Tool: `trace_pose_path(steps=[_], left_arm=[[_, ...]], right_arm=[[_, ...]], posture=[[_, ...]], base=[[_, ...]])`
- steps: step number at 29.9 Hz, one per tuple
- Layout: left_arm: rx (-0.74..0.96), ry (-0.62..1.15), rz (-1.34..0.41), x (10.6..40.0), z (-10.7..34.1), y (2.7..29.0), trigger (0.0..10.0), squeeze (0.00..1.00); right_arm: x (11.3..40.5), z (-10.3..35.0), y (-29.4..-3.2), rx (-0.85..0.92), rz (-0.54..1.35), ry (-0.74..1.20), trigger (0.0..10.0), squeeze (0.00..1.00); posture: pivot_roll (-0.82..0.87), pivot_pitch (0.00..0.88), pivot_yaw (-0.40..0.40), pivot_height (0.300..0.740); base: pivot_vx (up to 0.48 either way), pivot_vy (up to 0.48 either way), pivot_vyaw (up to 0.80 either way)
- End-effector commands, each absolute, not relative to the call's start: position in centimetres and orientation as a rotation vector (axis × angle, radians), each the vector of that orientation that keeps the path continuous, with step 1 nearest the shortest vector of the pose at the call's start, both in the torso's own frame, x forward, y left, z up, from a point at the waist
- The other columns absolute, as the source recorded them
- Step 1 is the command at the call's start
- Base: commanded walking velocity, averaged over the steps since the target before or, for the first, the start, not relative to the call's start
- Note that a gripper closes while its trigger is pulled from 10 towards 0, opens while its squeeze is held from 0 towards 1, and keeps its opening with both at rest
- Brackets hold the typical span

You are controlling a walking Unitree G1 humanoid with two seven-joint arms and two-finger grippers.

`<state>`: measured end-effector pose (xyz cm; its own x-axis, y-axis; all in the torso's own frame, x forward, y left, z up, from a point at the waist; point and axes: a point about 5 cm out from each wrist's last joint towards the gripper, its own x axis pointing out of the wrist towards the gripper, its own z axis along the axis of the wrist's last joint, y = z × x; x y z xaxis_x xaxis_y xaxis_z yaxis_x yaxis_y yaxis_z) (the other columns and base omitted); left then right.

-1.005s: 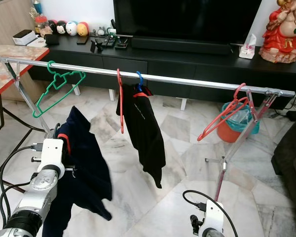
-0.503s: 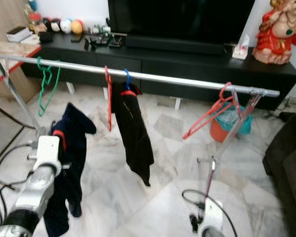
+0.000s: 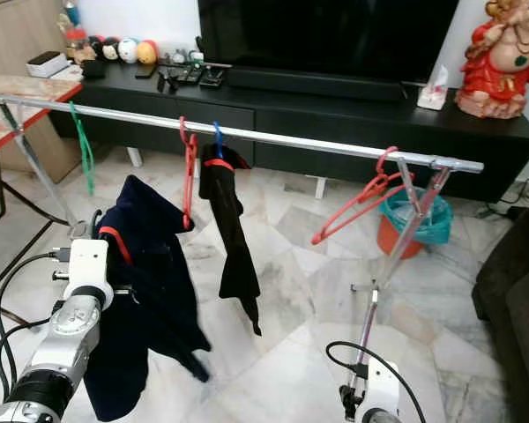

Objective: Hang hanger

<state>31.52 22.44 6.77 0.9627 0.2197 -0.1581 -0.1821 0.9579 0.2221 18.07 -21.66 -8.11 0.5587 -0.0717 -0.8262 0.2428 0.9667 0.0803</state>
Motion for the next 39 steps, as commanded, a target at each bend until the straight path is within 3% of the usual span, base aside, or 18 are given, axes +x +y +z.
trace_pose_path(steps=[1, 4, 30, 39], left_arm=[[0.198, 0.119, 0.208, 32.25, 8.10, 22.54, 10.0, 0.00], [0.202, 0.116, 0.199, 32.34, 8.19, 22.44, 10.0, 0.00], [0.221, 0.093, 0.195, 32.30, 8.65, 22.85, 10.0, 0.00], [0.237, 0.102, 0.117, 32.19, 8.37, 22.50, 10.0, 0.00]], right_arm=[[18.39, -7.92, -21.81, 0.174, -0.173, 0.953, 10.0, 0.00], [18.34, -7.95, -21.78, 0.183, -0.182, 0.953, 10.0, 0.00], [18.35, -7.99, -21.55, 0.194, -0.160, 0.964, 10.0, 0.00], [18.36, -7.99, -21.52, 0.189, -0.146, 0.968, 10.0, 0.00]], posture=[[0.05, 0.000, -0.017, 0.740], [0.05, 0.000, -0.016, 0.740], [0.06, 0.000, -0.012, 0.740], [0.05, 0.000, -0.010, 0.740]], base=[[0.398, 0.000, 0.80], [0.395, 0.000, 0.80], [0.409, 0.000, 0.00], [0.030, 0.000, 0.00]])
